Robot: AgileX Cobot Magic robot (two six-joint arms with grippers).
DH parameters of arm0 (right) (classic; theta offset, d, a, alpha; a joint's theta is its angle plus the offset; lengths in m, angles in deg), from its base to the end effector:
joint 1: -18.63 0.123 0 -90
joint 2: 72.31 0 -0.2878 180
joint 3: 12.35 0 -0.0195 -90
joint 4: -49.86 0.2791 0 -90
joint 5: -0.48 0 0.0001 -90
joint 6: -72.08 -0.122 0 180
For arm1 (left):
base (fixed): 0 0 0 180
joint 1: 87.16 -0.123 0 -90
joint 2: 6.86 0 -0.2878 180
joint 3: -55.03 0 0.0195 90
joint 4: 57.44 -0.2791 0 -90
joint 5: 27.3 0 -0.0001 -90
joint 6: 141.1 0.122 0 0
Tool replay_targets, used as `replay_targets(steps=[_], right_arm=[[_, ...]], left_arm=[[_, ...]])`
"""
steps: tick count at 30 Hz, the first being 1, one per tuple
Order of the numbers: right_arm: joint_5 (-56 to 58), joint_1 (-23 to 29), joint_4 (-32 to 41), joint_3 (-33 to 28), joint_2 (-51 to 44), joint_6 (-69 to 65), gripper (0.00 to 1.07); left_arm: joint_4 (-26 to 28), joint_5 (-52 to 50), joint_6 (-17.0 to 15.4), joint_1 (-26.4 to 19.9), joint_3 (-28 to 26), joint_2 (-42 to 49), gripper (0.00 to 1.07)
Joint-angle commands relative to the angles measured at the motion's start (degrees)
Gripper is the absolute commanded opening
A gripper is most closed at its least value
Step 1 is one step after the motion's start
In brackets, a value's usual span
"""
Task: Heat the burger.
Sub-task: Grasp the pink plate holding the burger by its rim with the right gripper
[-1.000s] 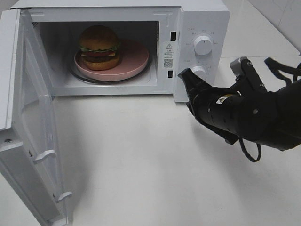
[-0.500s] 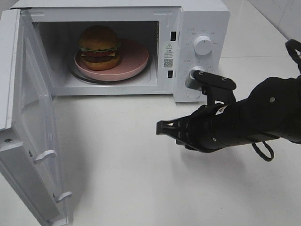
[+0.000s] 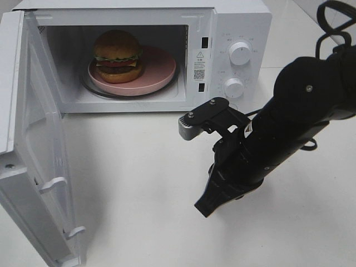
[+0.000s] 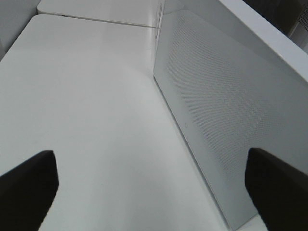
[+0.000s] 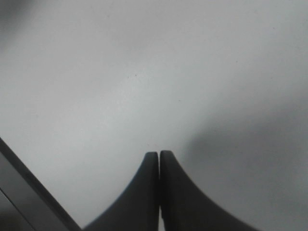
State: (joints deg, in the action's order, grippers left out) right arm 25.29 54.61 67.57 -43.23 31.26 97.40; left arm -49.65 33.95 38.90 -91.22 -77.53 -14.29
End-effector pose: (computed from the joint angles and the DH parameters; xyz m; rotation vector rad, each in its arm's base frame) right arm 0.2540 0.2037 0.1088 -1.1010 2.5596 0.2980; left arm 0.0415 -0.0116 0.2838 -0.0626 2.0203 -0.1172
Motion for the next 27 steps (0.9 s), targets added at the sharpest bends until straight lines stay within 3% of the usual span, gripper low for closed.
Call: replay_targets(steps=[1, 5, 12, 22, 25, 27], right_arm=[[7.45, 0.06, -8.94, 3.09, -0.52, 8.82, 0.04], [12.03, 0.06, -17.42, 6.53, -0.52, 20.68, 0.05], [8.77, 0.06, -22.98, 9.28, -0.52, 38.56, 0.07], [3.32, 0.06, -27.16, 12.66, -0.52, 44.63, 0.12], [1.83, 0.06, -27.16, 13.92, -0.52, 44.58, 0.18], [-0.52, 0.06, -27.16, 14.15, -0.52, 44.18, 0.35]], left_arm=[[0.06, -0.06, 0.0, 0.23, 0.23, 0.92, 0.98], [0.06, -0.06, 0.0, 0.23, 0.23, 0.92, 0.98], [0.06, -0.06, 0.0, 0.23, 0.23, 0.92, 0.98], [0.06, -0.06, 0.0, 0.23, 0.23, 0.92, 0.98], [0.06, -0.06, 0.0, 0.23, 0.23, 0.92, 0.98], [0.06, -0.06, 0.0, 0.23, 0.23, 0.92, 0.98]])
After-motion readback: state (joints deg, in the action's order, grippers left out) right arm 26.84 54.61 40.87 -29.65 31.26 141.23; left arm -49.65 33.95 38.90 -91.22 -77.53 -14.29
